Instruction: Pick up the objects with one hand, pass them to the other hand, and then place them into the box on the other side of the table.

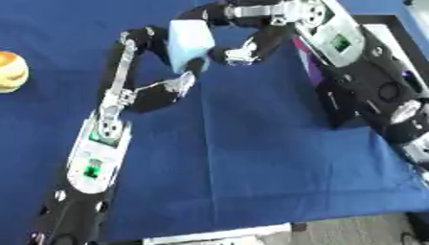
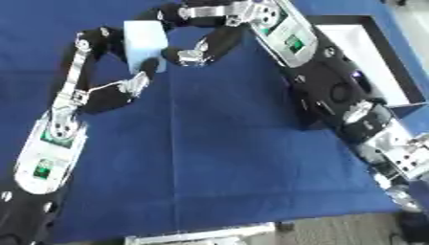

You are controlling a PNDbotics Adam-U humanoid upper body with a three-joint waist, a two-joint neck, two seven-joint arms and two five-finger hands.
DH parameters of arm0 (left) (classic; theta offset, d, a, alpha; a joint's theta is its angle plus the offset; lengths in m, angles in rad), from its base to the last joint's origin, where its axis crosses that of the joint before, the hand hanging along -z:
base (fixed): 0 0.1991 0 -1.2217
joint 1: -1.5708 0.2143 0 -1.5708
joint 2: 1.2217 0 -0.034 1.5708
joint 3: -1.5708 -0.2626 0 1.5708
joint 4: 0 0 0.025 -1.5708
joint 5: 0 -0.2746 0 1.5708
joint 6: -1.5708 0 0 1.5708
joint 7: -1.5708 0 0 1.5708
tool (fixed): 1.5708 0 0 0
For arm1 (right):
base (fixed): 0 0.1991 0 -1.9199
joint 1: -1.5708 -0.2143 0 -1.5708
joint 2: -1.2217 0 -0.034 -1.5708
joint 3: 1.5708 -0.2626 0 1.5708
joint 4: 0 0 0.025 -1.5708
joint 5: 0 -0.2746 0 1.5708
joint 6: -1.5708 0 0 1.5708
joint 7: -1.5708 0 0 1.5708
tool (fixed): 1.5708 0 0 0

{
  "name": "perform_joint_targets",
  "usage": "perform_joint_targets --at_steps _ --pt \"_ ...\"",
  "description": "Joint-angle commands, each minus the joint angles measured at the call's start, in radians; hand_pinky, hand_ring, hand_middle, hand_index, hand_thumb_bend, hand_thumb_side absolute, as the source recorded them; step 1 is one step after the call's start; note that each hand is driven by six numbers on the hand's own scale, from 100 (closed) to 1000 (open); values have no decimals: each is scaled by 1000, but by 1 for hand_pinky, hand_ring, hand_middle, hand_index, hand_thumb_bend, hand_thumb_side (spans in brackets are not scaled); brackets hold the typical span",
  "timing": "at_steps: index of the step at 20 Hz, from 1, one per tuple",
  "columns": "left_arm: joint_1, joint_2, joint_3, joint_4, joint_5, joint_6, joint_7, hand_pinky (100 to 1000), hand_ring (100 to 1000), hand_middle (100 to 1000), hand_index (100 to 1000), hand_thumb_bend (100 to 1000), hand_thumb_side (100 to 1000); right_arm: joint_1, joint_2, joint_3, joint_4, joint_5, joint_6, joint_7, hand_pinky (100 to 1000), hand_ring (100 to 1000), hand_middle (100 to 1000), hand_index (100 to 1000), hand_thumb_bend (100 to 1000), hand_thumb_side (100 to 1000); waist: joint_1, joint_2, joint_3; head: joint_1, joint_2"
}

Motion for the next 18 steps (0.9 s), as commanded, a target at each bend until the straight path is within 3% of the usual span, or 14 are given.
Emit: perform_joint_targets --at_steps 1,7,13,18 --pt "-18 -23 -27 -34 1 -12 -10 706 432 355 561 100 301 -20 -12 -16 4 10 -63 66 924 1000 949 1000 100 596 -8 -7 -4 0 -1" --pt "-17 -23 -32 -45 8 -17 -20 706 433 356 564 100 299 -22 -9 -26 12 7 -49 66 884 1000 868 1000 100 575 -8 -7 -4 -3 -1" --pt "-15 -23 -29 -47 16 -18 -16 707 433 360 570 100 279 -23 -6 -36 23 -28 -14 66 832 1000 761 1000 100 461 -8 -7 -4 -5 -1" --pt "-13 -22 -30 -46 26 -20 -9 710 437 379 597 100 174 -23 -6 -36 22 -60 4 66 790 1000 727 959 100 420 -8 -8 -6 -5 -1"
